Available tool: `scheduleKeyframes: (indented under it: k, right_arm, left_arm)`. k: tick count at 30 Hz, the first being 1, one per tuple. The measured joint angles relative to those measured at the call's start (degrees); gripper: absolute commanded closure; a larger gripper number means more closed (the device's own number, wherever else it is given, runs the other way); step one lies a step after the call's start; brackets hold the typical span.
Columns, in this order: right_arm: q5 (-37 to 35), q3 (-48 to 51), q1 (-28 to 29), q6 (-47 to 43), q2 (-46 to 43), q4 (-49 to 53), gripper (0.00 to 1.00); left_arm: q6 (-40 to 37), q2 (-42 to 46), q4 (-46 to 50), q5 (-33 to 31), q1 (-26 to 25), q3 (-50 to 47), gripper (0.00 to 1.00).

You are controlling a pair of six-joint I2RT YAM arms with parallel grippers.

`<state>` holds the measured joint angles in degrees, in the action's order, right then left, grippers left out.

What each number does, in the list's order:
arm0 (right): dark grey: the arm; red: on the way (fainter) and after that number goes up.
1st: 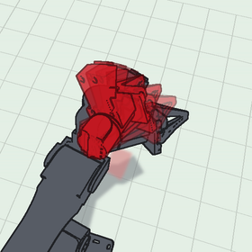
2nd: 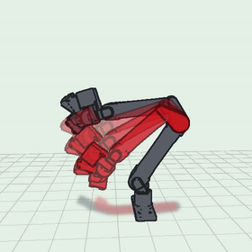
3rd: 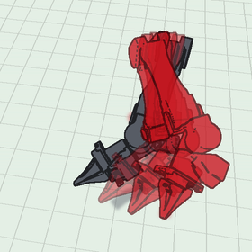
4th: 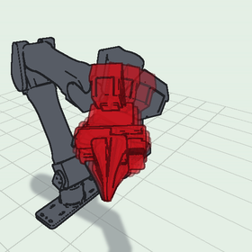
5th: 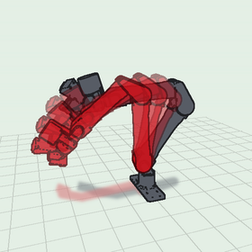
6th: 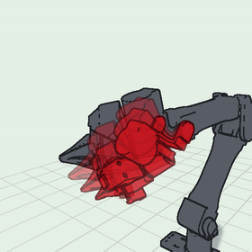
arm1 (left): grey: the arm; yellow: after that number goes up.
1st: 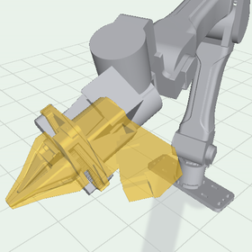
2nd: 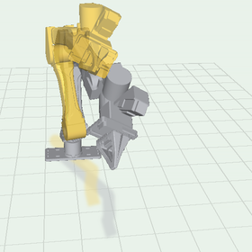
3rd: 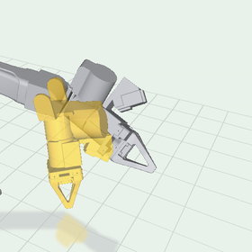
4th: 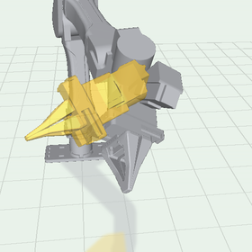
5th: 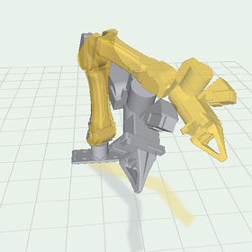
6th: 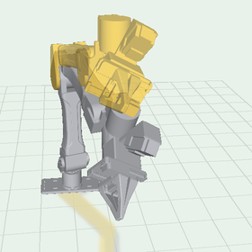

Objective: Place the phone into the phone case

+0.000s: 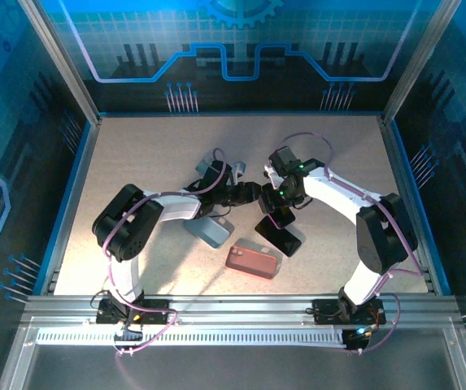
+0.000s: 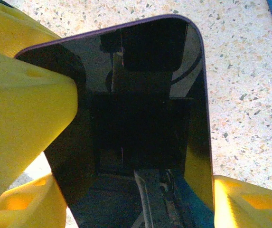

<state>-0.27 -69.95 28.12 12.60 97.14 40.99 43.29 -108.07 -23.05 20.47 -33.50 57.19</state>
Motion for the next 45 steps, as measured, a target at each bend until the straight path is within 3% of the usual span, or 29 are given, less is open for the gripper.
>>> scheduleKeyframes:
  k: [20, 24, 26, 31, 36, 45]
  right_arm:
    - [1.2, -1.1, 0.0, 0.0, 0.0, 0.8, 0.3]
    - [1.4, -1.7, 0.0, 0.5, 0.1, 1.4, 0.3]
    - [1.2, -1.7, 0.0, 0.7, 0.3, 1.7, 0.3]
    - [2.3, -2.8, 0.5, 0.6, 0.6, 1.9, 0.3]
    - [2.6, -2.8, 0.3, 0.6, 0.6, 1.9, 0.12]
    - [11.1, 5.7, -5.6, 4.6, -6.8, -5.8, 0.11]
  left_arm:
    - [0.3, -0.4, -1.8, 0.4, -0.2, 0.5, 0.7]
    - [0.6, -0.5, -2.6, 0.7, -0.3, 0.5, 0.82]
    - [1.0, -0.5, -3.2, 1.3, -0.3, 0.7, 1.0]
    - [0.5, -1.1, -3.5, 1.2, -0.7, 1.1, 1.0]
    - [0.9, -1.1, -3.7, 1.0, -0.6, 0.5, 1.0]
    - [2.9, 1.7, -4.9, -1.0, -0.1, -2.1, 1.0]
